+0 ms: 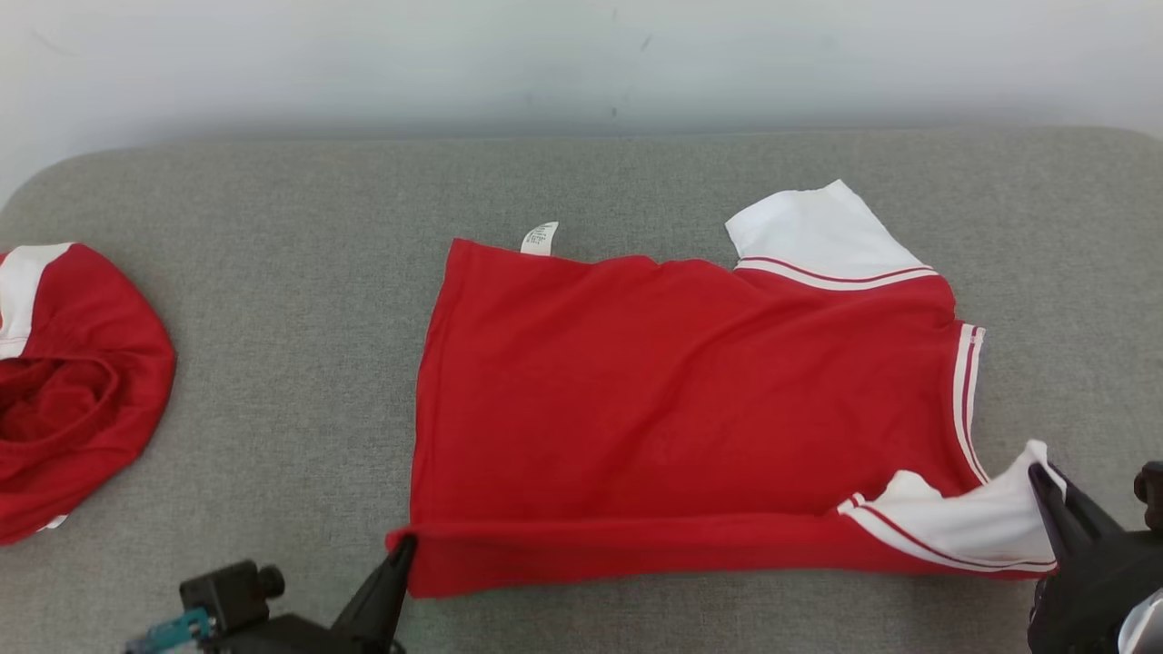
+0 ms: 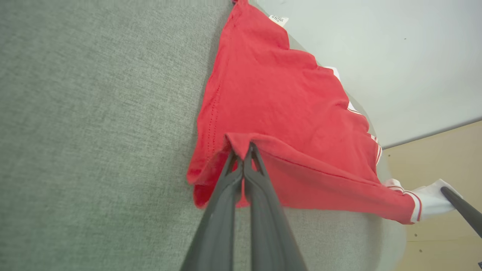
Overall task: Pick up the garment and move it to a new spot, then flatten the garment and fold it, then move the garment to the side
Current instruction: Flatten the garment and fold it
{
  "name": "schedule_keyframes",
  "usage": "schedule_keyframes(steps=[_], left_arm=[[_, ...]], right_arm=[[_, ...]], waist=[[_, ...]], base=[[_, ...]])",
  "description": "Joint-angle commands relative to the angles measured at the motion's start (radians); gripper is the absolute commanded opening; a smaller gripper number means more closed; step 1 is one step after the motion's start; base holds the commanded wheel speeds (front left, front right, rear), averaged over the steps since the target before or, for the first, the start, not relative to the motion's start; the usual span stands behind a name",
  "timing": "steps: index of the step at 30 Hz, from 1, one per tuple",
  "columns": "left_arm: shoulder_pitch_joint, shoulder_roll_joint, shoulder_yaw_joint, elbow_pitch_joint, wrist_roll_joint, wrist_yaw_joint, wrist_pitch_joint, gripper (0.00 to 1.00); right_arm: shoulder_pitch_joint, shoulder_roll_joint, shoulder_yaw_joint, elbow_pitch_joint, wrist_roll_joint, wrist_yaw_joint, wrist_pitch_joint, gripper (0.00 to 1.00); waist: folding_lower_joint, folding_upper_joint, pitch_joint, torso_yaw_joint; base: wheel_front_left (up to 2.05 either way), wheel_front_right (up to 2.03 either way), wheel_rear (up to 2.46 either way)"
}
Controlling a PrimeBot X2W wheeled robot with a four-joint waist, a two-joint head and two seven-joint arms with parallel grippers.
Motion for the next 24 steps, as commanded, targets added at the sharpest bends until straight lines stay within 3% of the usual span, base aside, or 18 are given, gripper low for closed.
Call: schedule_keyframes(steps=[1,15,24], left_arm=[[-0.018,-0.007,-0.001,0.009,0.006,0.0,-0.004,0.0],[-0.211,-0.062,-0.033,0.192,0.096,-0.014,-0.044,0.0],[-0.284,-0.079,-0.037,0.26,0.118,-0.023,-0.068,0.0]], right_arm=[[-0.011,-0.009,0.003,0.006,-0.009,-0.002,-0.015,0.0],[-0.172,-0.089,0.089,0.119,-0.075,-0.002,-0.271,0.0],[-0.279,-0.087,0.136,0.213,-0.105,-0.002,-0.387,0.0]], waist=[[0.0,-0.0001,0.007,0.004],[0.0,-0.0001,0.065,0.006],[0.0,-0.0001,0.107,0.011]], base=[[0.0,0.0,0.0],[0.0,0.0,0.0],[0.0,0.0,0.0]])
